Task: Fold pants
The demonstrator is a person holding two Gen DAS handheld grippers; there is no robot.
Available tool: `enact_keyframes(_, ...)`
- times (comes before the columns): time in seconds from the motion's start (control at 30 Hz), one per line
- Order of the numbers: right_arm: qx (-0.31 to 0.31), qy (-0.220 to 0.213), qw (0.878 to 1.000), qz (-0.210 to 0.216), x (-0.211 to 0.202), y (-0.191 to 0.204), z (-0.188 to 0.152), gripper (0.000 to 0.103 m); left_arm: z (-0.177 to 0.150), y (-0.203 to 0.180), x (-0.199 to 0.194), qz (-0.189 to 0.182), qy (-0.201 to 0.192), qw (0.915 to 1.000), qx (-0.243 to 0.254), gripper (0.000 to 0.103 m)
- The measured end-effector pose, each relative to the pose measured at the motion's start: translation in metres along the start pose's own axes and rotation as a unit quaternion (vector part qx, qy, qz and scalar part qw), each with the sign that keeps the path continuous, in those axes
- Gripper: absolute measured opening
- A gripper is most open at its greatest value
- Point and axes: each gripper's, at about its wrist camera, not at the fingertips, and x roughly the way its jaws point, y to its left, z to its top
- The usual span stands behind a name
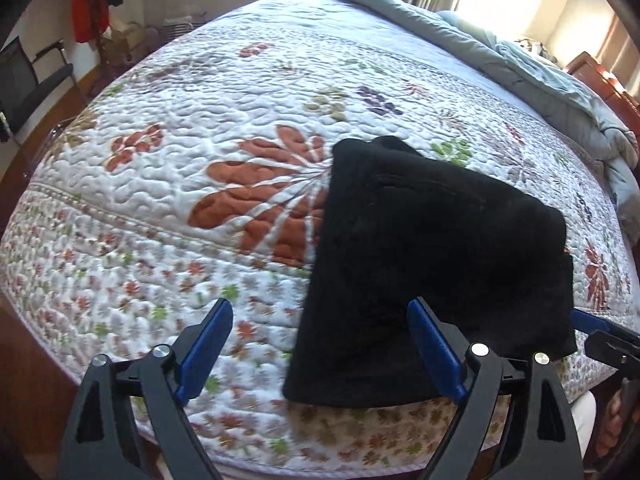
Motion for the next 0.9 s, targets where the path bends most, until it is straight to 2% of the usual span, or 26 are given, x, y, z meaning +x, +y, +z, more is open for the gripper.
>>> enact_keyframes(0.03, -0.010, 0.008, 1.000, 0.004, 0.007, 0.006, 0.002, 0.064, -0.001, 0.003, 0.000, 0.001, 0.002, 1.0000, -0.003, 0.089)
enact_keyframes(0.1, -0.021, 0.021, 1.000, 0.005, 0.017, 0.014, 0.004, 0.036, -0.006, 0.010, 0.000, -0.005, 0.004, 0.9999, -0.012, 0.089)
enact_keyframes(0.17, -0.029, 0.033, 0.999, -0.003, 0.026, 0.018, 0.005, 0.015, -0.007, 0.012, 0.003, -0.011, 0.008, 0.9997, -0.020, 0.089)
enact_keyframes(0.2, -0.032, 0.033, 0.999, 0.005, 0.026, 0.020, 0.004, 0.009, -0.008, 0.013, 0.003, -0.012, 0.009, 0.9997, -0.022, 0.089)
enact_keyframes(0.27, -0.045, 0.023, 0.999, 0.015, 0.018, 0.025, 0.002, 0.007, -0.010, 0.013, 0.003, -0.013, 0.009, 0.9997, -0.019, 0.089)
enact_keyframes(0.37, -0.044, 0.014, 0.999, 0.006, 0.009, 0.022, -0.002, 0.007, -0.012, 0.008, 0.006, -0.009, 0.010, 0.9999, -0.009, 0.090)
enact_keyframes(0.47, -0.015, 0.044, 0.999, -0.027, 0.023, 0.002, -0.012, 0.007, -0.014, 0.004, 0.017, -0.003, 0.024, 0.9997, -0.001, 0.090)
enact_keyframes(0.5, -0.006, 0.054, 0.998, -0.027, 0.029, -0.004, -0.015, 0.008, -0.015, 0.003, 0.022, -0.005, 0.030, 0.9995, -0.002, 0.090)
enact_keyframes(0.57, 0.008, 0.051, 0.999, -0.008, 0.034, -0.011, -0.019, 0.012, -0.017, 0.003, 0.024, -0.006, 0.032, 0.9995, -0.007, 0.090)
enact_keyframes(0.63, 0.014, 0.049, 0.999, 0.009, 0.028, -0.011, -0.018, 0.028, -0.016, 0.005, 0.022, -0.013, 0.030, 0.9994, -0.012, 0.090)
enact_keyframes(0.67, 0.012, 0.045, 0.999, 0.018, 0.023, -0.010, -0.018, 0.043, -0.016, 0.006, 0.020, -0.016, 0.029, 0.9994, -0.013, 0.090)
enact_keyframes(0.7, 0.008, 0.038, 0.999, 0.019, 0.018, -0.008, -0.017, 0.067, -0.015, 0.007, 0.018, -0.018, 0.027, 0.9993, -0.017, 0.090)
enact_keyframes(0.77, -0.004, 0.021, 1.000, -0.015, 0.009, -0.003, -0.013, 0.089, -0.013, 0.010, 0.013, -0.021, 0.023, 0.9993, -0.023, 0.090)
enact_keyframes(0.83, 0.000, 0.014, 1.000, -0.022, 0.006, -0.004, -0.008, 0.089, -0.011, 0.012, 0.009, -0.029, 0.020, 0.9989, -0.031, 0.090)
enact_keyframes(0.9, 0.029, 0.013, 0.999, -0.015, 0.006, -0.015, -0.002, 0.089, -0.010, 0.014, 0.005, -0.039, 0.019, 0.9983, -0.038, 0.091)
